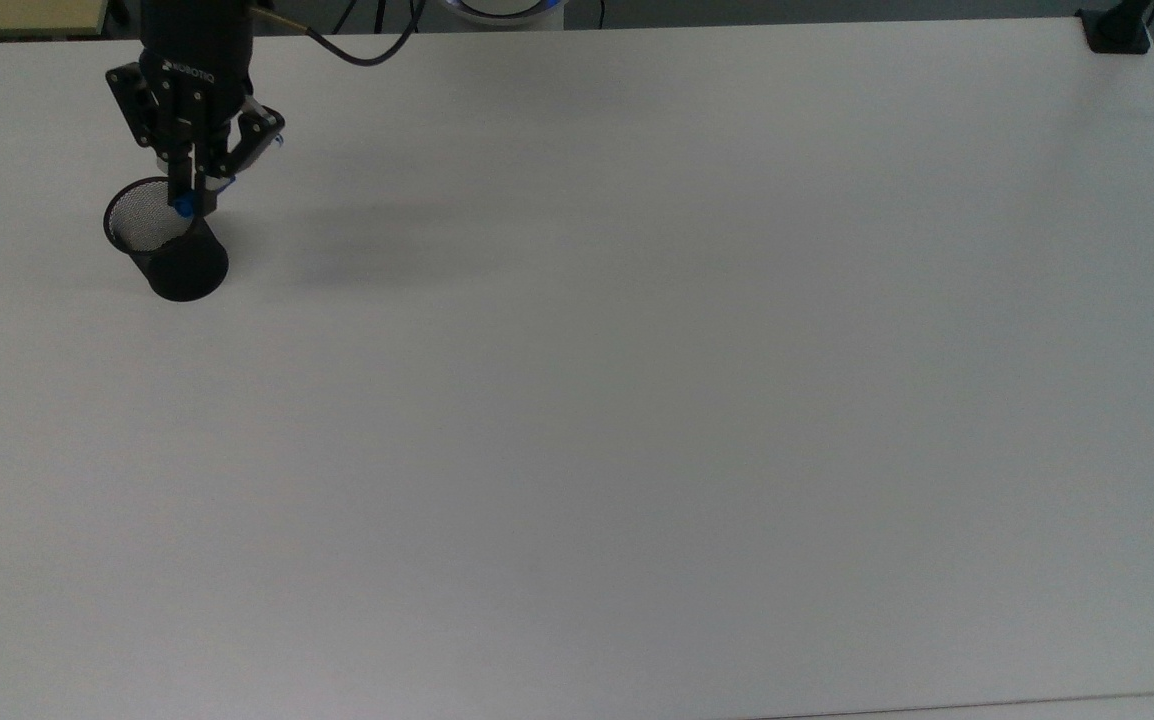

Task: Insert the marker
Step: 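Lift the marker and carry it over the black mesh cup, then lower the marker upright into the mesh cup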

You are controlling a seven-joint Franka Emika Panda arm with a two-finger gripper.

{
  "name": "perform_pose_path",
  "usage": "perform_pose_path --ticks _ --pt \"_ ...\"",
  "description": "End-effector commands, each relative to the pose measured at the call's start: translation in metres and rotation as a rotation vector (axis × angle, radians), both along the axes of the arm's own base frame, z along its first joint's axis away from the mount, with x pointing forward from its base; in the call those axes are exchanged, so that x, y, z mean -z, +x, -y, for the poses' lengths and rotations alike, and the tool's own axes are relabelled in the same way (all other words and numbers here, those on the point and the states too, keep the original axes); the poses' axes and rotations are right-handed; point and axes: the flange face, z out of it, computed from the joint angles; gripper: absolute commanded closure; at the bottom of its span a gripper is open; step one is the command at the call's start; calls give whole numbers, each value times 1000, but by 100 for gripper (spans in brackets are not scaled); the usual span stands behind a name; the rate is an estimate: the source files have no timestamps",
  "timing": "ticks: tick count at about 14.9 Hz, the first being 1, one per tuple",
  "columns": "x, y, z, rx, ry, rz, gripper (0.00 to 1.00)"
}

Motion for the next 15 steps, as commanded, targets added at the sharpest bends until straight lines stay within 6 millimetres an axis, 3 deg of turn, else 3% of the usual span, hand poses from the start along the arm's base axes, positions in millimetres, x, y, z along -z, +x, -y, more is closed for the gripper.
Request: perform_pose_path --ticks 1,3,7,12,15 --pt "2 -34 36 4 -50 107 100" --pt "8 -36 64 -5 -100 154 100" --pt "28 -33 90 -23 -161 206 100" --pt "81 -22 101 -37 -179 243 100" --pt "91 -23 100 -43 -185 266 100"
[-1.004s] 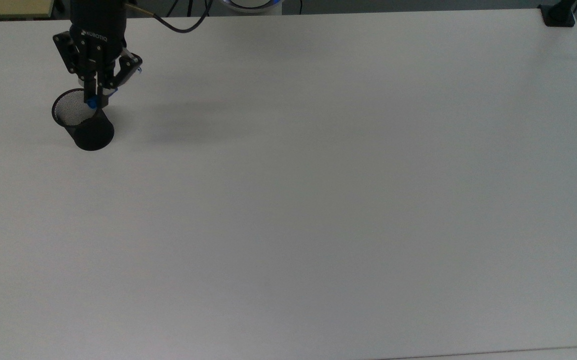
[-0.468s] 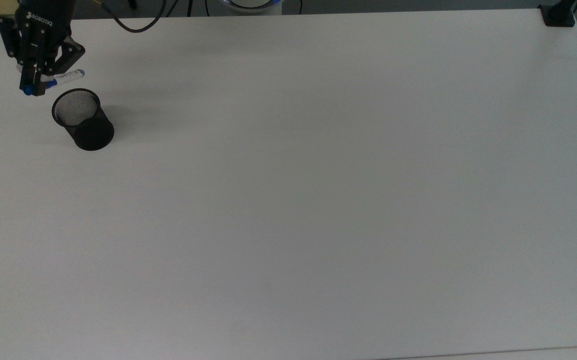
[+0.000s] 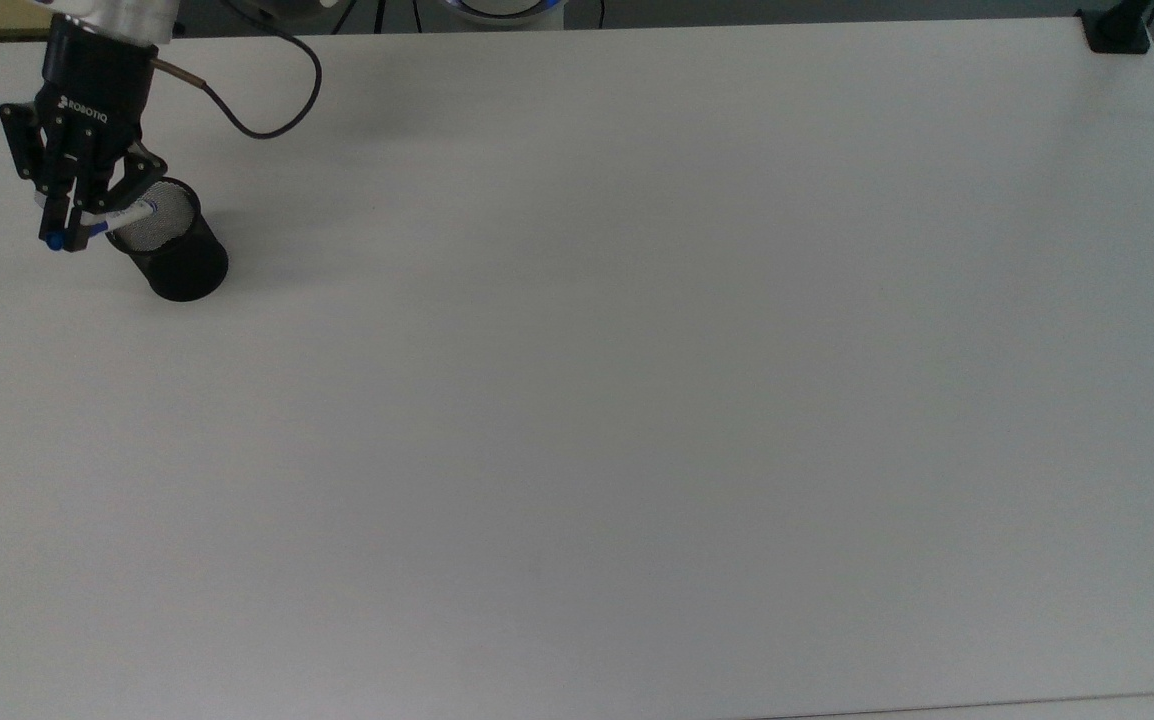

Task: Insert the marker
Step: 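Lower the marker upright into the mesh cup, then open the gripper to release the marker in the cup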

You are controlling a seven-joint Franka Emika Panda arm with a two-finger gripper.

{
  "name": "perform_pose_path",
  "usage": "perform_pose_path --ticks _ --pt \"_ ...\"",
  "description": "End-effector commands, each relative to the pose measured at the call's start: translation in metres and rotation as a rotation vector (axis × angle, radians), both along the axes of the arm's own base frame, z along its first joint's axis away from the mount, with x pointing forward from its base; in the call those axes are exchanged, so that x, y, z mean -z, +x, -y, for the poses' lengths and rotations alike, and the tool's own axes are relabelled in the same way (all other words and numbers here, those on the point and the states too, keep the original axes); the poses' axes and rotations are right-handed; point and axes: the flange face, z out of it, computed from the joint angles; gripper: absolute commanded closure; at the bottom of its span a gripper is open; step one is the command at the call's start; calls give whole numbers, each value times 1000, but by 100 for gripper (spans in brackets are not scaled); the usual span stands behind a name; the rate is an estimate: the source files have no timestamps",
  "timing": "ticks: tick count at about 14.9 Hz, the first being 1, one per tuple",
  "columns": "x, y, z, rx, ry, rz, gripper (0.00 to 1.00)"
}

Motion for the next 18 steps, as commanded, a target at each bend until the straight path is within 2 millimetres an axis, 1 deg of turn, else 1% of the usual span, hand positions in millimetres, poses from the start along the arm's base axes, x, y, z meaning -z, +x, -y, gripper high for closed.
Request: perform_pose_path --ticks 1,3,5,7,9,10,11,13,14,15,16,17,18 --pt "11 -5 -1 -18 -21 17 100" --pt "16 -9 -1 -34 -40 17 100" --pt "29 -17 -1 -85 -94 -26 99" --pt "36 -23 -2 -109 -116 -53 98" --pt "38 -24 -3 -118 -123 -61 98" --pt "38 -24 -3 -124 -129 -64 97" --pt "37 -25 -2 -124 -131 -64 84" --pt "34 -24 -1 -111 -122 -58 48" --pt "32 -25 -1 -105 -116 -55 43" --pt "30 -24 -1 -97 -106 -47 35" --pt "25 -25 -2 -84 -95 -33 30" --pt "21 -25 -2 -74 -87 -23 28" --pt "18 -25 -2 -67 -81 -15 23"
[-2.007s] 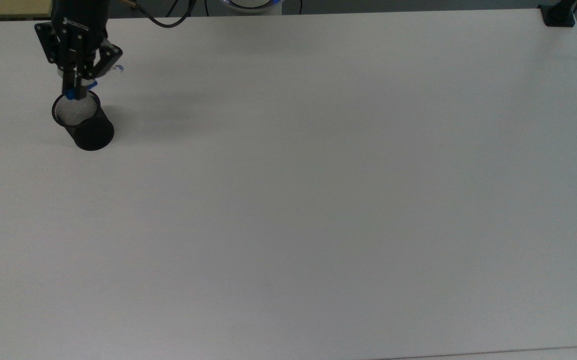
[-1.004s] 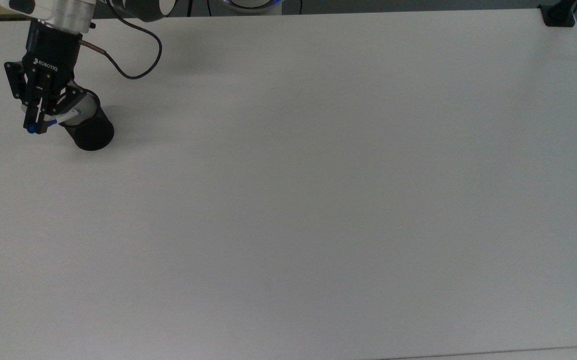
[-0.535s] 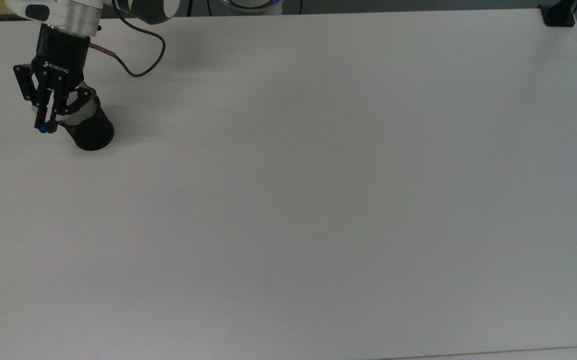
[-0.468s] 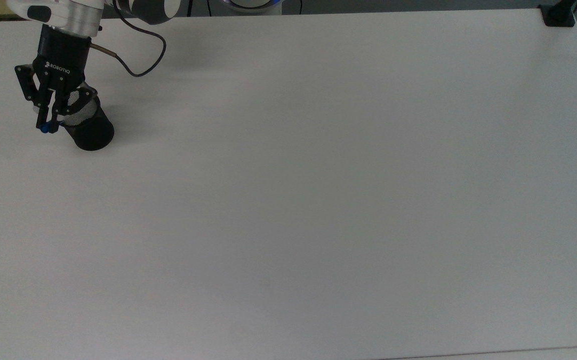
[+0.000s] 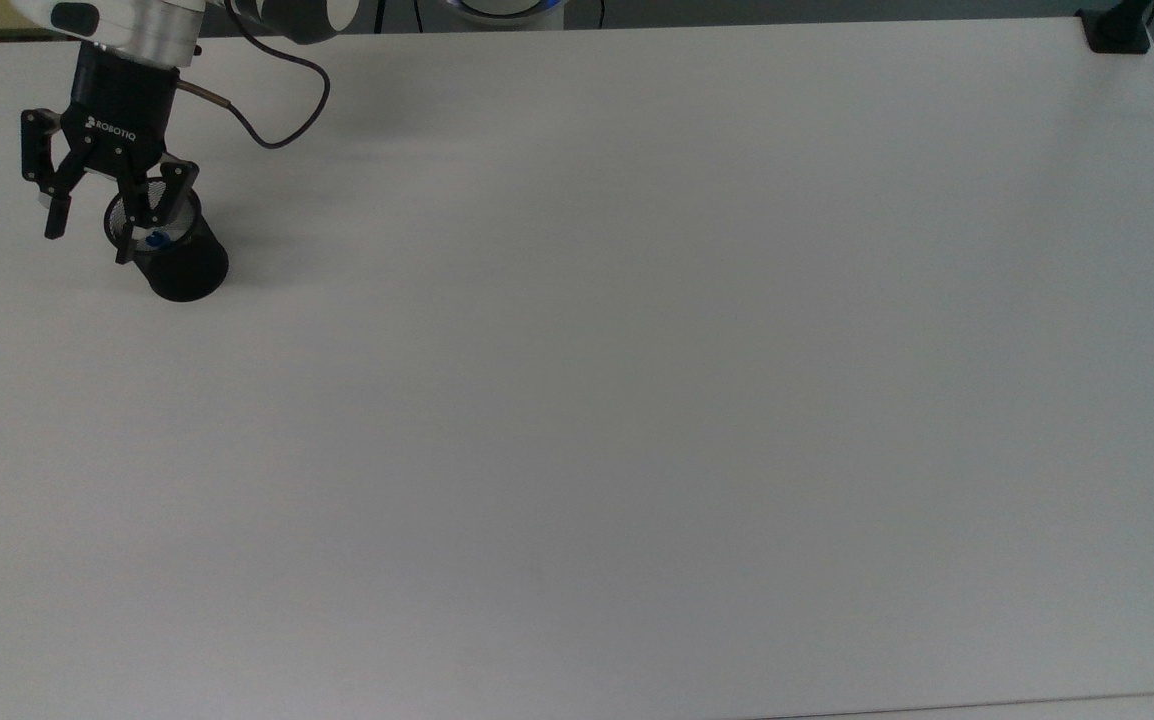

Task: Insert the marker
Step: 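Open the gripper to release the marker in the cup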

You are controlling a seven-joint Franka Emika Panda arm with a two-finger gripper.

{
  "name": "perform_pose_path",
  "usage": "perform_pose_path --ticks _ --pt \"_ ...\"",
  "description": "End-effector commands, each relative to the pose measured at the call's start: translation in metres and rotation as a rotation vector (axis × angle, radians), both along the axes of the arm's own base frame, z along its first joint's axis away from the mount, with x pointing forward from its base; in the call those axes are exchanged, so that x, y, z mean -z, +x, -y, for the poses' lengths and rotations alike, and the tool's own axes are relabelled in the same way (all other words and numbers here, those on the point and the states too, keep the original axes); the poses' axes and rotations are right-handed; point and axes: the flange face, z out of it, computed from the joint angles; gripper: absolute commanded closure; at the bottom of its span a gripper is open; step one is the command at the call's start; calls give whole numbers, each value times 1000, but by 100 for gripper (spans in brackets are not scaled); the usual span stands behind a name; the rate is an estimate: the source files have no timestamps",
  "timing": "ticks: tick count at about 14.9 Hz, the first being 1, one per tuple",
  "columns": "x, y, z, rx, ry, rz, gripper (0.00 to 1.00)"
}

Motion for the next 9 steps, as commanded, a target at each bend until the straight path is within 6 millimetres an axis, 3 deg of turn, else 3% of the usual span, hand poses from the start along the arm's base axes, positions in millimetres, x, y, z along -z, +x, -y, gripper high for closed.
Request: perform_pose_path --ticks 1,4,9 --pt "-18 -8 -3 38 34 44 17" --pt "-35 -5 -9 66 74 47 0" --pt "-101 21 -33 130 174 -56 0"
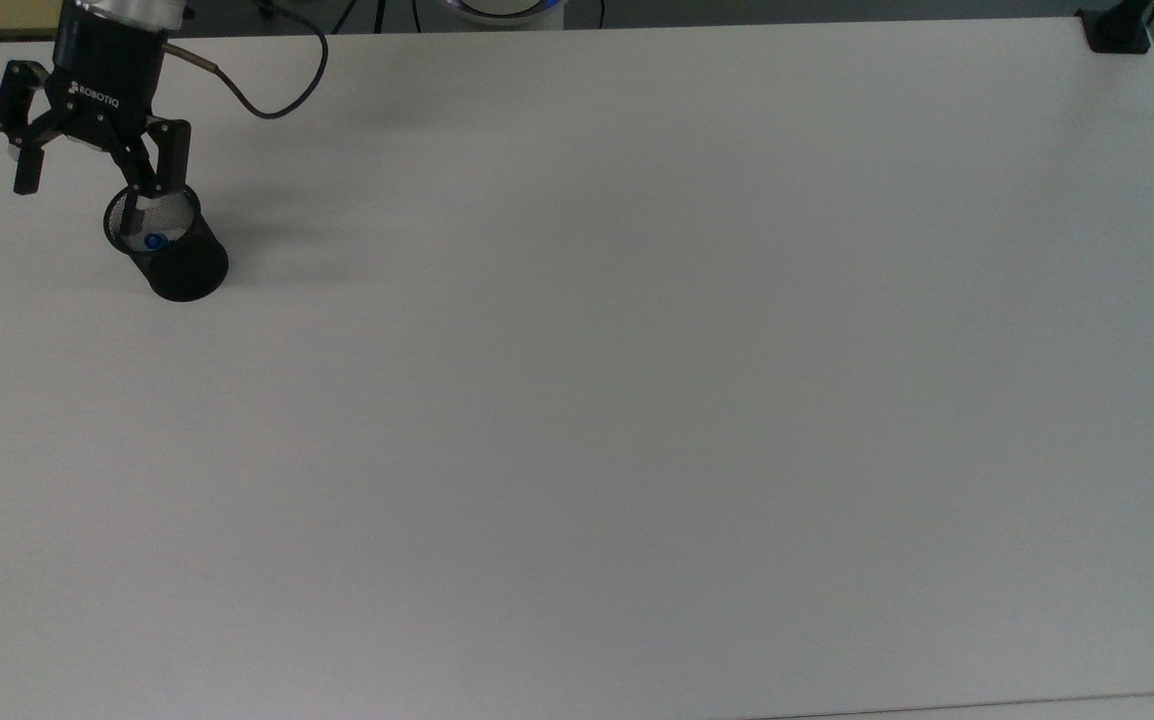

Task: Insert the marker
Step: 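Open the gripper to release the marker in the cup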

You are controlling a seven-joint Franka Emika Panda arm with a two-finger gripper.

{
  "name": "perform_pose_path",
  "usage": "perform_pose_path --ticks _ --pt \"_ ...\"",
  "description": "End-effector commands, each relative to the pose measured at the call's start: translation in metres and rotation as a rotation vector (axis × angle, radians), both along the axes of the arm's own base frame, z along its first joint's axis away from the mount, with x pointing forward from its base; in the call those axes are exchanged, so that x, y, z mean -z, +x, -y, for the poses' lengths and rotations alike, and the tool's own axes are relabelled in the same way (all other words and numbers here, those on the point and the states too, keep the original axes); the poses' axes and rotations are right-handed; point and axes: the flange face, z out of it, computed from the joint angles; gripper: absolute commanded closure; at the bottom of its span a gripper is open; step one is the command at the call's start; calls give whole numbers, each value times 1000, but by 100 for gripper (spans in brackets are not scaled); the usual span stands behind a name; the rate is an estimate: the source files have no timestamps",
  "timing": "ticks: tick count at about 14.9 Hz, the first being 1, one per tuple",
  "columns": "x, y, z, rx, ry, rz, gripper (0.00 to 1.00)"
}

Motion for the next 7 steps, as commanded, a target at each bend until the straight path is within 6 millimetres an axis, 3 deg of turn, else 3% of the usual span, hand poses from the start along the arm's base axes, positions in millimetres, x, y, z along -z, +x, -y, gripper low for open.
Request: perform_pose_path --ticks 1,7 --pt "-58 21 -27 54 98 -98 0" --pt "-125 46 -94 109 276 -320 0"
